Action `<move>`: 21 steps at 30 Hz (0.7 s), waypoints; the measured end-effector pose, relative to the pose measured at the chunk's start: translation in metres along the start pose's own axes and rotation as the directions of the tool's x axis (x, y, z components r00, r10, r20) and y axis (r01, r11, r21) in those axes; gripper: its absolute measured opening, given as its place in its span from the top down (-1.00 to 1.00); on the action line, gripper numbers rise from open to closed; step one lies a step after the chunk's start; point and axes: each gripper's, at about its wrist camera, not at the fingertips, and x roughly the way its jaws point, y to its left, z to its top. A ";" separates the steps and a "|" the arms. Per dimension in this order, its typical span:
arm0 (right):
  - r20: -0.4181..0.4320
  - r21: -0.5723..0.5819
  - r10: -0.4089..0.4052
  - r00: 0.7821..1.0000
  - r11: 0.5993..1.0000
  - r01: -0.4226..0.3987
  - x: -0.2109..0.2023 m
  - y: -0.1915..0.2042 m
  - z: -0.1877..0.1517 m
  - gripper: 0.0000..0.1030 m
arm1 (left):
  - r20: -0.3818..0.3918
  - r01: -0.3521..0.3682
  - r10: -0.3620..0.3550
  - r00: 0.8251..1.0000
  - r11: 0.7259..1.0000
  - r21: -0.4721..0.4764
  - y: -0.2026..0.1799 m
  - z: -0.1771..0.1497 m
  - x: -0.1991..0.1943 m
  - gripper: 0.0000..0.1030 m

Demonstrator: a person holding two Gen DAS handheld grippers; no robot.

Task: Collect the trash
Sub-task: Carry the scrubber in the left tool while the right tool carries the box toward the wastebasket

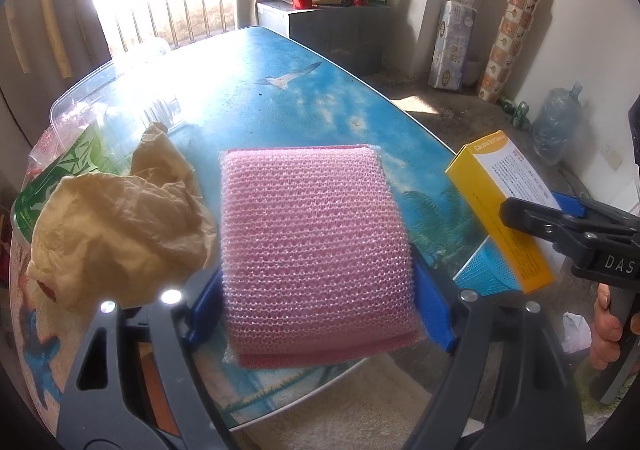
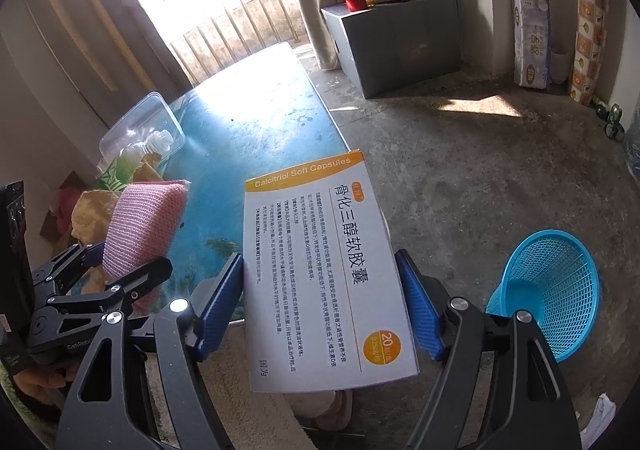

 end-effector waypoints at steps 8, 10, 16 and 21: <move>0.048 0.053 0.001 0.999 0.999 -0.004 -0.030 -0.021 -0.025 -0.42 | 0.041 0.045 -0.047 0.998 0.998 0.043 -0.028 -0.004 -0.024 -0.50; 0.057 0.073 -0.016 0.998 0.997 0.012 -0.038 -0.031 -0.033 -0.42 | 0.053 0.060 -0.064 0.997 0.996 0.069 -0.043 -0.003 -0.027 -0.50; 0.058 0.167 -0.082 0.995 0.983 0.071 -0.062 -0.077 -0.056 -0.42 | 0.064 0.144 -0.155 0.986 0.978 0.152 -0.101 -0.003 -0.029 -0.50; 0.065 0.283 -0.132 0.989 0.953 0.108 -0.085 -0.130 -0.072 -0.42 | 0.007 0.260 -0.268 0.963 0.941 0.215 -0.163 0.000 -0.015 -0.50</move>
